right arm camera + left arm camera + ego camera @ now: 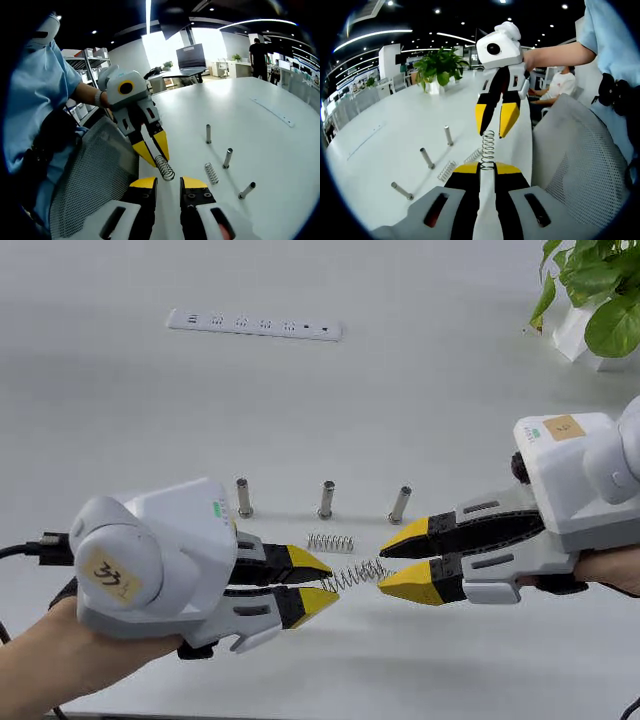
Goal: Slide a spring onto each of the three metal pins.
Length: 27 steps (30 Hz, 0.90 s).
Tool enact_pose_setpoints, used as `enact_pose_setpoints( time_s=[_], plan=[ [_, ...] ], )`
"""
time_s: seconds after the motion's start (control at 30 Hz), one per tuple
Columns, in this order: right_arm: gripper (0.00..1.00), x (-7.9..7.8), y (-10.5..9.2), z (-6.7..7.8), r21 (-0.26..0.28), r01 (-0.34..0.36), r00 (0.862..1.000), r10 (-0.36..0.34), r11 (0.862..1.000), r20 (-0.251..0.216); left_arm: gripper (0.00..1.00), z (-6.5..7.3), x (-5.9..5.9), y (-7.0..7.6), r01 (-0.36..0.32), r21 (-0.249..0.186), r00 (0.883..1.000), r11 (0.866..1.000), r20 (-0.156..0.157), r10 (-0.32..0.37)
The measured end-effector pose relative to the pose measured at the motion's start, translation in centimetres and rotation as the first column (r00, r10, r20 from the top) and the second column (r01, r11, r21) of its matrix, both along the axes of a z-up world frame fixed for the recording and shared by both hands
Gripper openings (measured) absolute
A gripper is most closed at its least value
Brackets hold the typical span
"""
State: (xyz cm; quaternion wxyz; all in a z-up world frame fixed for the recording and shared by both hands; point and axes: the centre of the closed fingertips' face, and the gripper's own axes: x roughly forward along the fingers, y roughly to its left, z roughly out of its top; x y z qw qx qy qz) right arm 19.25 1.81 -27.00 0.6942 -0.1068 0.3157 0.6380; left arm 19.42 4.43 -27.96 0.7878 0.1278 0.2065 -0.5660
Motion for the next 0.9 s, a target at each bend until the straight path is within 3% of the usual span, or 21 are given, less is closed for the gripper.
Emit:
enact_pose_setpoints(
  time_s=[0.5, 0.9],
  plan=[
    [0.06, -1.1, 0.2, -0.3, -0.006, -0.051, 0.999, 0.051, 0.999, -0.013, 0.07, -0.3, -1.1, -0.2, 0.039, -0.001, 0.999, 0.999, -0.013, -0.039],
    [0.05, -1.5, 0.5, -0.1, -0.027, -0.066, 0.998, 0.066, 0.997, 0.015, 0.07, -0.6, -1.3, 0.0, 0.049, 0.003, 0.998, 0.999, -0.025, -0.049]
  ],
)
